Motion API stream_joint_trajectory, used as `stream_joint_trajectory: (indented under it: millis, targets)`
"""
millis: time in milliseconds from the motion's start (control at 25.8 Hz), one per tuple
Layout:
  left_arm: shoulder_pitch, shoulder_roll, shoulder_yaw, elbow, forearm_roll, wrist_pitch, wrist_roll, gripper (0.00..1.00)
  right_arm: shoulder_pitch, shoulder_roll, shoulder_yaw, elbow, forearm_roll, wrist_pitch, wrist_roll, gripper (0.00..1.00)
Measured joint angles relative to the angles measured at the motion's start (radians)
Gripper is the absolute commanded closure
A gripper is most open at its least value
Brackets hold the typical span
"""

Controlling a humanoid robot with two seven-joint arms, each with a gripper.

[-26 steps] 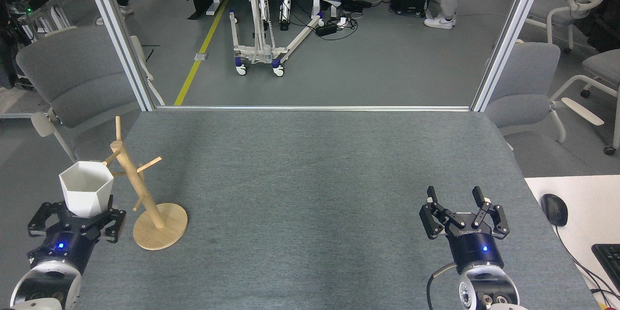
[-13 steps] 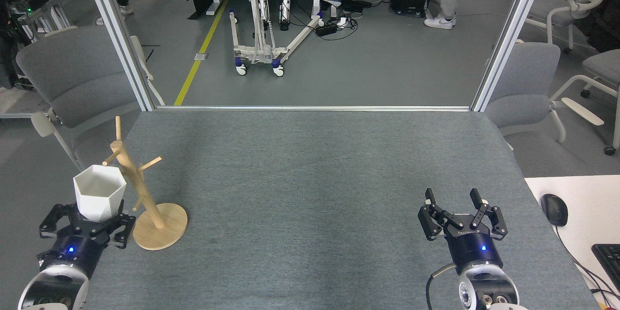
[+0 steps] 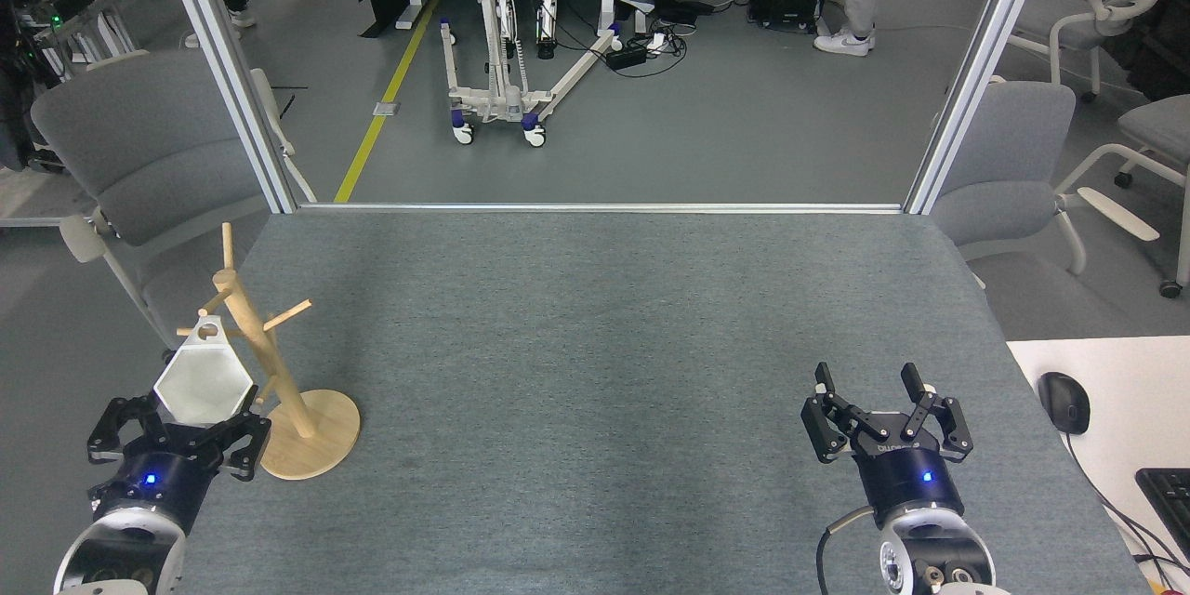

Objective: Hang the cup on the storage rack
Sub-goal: 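Hook the cup onto a peg of the wooden stand, then open the left gripper and pull it back from the stand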

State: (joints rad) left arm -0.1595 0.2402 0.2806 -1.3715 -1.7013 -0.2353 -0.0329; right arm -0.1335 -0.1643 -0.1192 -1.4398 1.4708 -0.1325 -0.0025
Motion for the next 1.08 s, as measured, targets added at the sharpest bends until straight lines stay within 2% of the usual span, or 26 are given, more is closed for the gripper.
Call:
stream_joint_trajectory:
  millis: [310,736,1085]
  targets:
    - [0.000,-0.016,-0.005,0.039,0.002,-0.001,0.003,0.04,0.000,-0.003,0.001,0.000,0.000,-0.001,0.001,0.00]
    - [-0.014,-0.082,-0.009,0.149,0.002,-0.004,0.006,0.02,0.004,-0.004,0.004,0.009,0.000,-0.003,0.005,0.00]
    - [-0.007,-0.178,-0.029,0.180,0.008,-0.014,0.044,0.02,0.002,0.000,0.011,0.011,0.003,-0.003,0.000,0.00]
